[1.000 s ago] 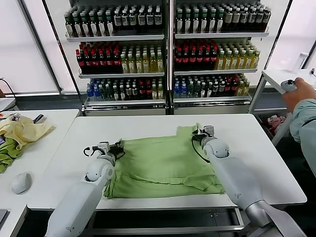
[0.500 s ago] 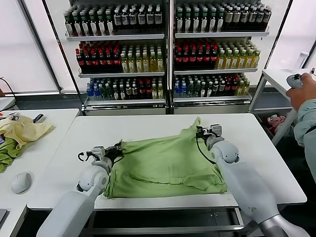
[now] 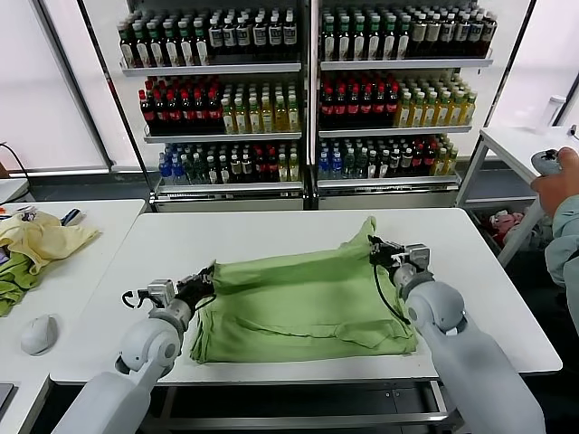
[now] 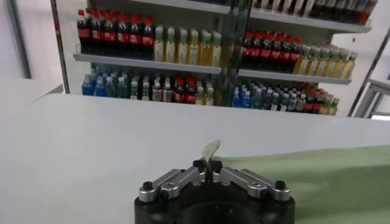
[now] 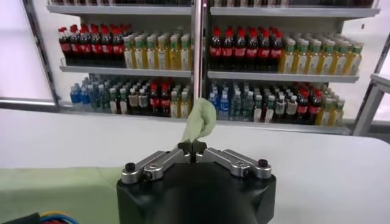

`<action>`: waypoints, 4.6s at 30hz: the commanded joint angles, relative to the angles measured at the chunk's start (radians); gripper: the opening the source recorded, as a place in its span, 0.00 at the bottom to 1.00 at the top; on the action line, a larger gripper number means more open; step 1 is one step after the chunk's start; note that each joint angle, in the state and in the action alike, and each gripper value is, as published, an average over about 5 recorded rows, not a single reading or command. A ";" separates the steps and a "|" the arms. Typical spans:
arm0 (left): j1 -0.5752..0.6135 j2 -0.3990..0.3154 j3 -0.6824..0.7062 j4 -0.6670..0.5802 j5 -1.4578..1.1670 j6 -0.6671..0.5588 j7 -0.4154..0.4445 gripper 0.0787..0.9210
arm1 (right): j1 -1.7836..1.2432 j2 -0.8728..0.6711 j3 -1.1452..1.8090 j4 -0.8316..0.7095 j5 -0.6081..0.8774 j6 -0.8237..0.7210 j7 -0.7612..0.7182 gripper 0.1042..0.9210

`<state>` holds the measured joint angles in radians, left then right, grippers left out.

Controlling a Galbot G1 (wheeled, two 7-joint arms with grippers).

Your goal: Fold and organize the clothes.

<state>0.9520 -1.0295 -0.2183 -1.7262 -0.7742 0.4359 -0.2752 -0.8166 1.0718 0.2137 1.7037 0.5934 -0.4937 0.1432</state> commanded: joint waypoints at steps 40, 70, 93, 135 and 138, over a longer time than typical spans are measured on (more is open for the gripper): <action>0.342 -0.213 -0.096 -0.180 0.450 0.007 -0.149 0.67 | -0.396 0.051 0.160 0.242 -0.101 -0.057 0.023 0.74; 0.356 -0.074 -0.235 -0.172 0.325 0.014 -0.096 0.25 | -0.392 0.047 0.171 0.260 -0.086 -0.038 0.019 0.88; 0.322 0.055 -0.445 -0.428 -0.251 0.051 -0.057 0.05 | -0.385 0.047 0.173 0.284 -0.083 -0.035 0.014 0.88; 0.187 -0.186 0.052 -0.386 -0.291 0.032 0.010 0.39 | -0.363 0.030 0.175 0.278 -0.080 -0.033 0.006 0.88; 0.223 -0.168 -0.012 -0.395 -0.283 0.016 0.017 0.50 | -0.360 0.031 0.174 0.277 -0.079 -0.033 0.006 0.88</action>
<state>1.0707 -1.2088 -0.1737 -2.0289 -1.0076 0.4885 -0.3162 -1.1783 1.1026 0.3883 1.9824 0.5134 -0.5266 0.1494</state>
